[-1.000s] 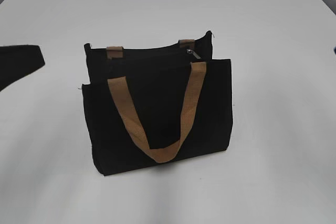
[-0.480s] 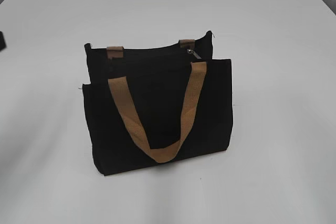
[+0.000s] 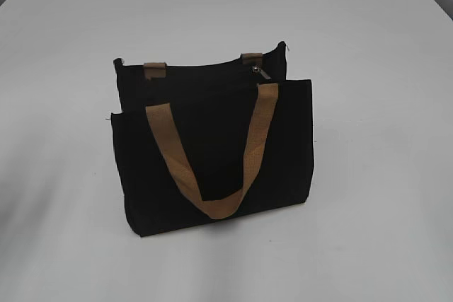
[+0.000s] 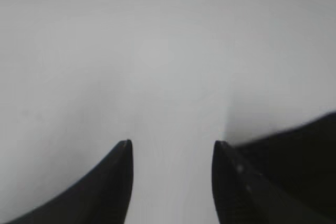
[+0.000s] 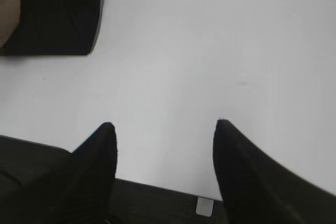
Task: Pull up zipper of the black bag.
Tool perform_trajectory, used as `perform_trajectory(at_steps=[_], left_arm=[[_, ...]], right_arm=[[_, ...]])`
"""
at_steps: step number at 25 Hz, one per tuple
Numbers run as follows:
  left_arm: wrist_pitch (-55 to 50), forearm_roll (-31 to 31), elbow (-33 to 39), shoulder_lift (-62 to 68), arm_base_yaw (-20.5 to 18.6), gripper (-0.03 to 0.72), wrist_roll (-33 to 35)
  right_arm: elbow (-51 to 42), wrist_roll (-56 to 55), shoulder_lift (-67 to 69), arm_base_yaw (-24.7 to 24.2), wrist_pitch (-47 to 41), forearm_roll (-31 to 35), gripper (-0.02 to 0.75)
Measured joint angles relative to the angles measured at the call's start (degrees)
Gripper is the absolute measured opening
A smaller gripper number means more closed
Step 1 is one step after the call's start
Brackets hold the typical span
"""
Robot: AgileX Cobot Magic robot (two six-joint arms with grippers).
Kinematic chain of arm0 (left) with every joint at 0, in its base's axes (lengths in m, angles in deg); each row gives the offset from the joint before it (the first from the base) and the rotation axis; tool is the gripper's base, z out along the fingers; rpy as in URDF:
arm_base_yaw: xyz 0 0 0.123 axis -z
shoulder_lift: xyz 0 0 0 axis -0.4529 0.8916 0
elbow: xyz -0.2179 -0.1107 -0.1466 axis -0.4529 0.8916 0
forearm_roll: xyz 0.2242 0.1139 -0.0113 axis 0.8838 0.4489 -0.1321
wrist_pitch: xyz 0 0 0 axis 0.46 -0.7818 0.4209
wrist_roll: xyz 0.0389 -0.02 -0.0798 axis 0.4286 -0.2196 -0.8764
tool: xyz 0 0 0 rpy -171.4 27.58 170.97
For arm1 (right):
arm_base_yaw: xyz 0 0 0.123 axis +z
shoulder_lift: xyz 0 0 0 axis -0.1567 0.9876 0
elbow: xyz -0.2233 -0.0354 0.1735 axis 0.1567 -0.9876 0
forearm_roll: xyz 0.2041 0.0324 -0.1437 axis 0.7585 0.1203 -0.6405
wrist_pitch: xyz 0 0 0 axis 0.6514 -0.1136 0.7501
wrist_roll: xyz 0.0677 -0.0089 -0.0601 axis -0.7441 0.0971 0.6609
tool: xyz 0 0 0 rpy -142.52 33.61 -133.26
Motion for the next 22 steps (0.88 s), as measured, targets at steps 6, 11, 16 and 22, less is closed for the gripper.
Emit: perform_trajectory(at_steps=[6,11,16,22], left_arm=[[-10.6,-50.8,0.0,0.4,14.4,0.368,49.9],[-18.3,-67.2,-0.8,-1.7,30.8,0.368,63.1],[-22.5,-60.2,-6.9,-13.2,41.0,0.362,64.1],[-39.7,-40.2,-9.7,-26.3,41.3,0.333,63.5]], right_arm=[[-0.1,0.0,-7.3,0.0,-0.1,0.0,0.455],[-1.9,0.0,-12.4,0.0,-0.2,0.1,0.455],[-8.1,0.0,-16.6,0.0,-0.3,1.3,0.455],[-10.9,2.1,-16.7,0.0,-0.5,1.5,0.455]])
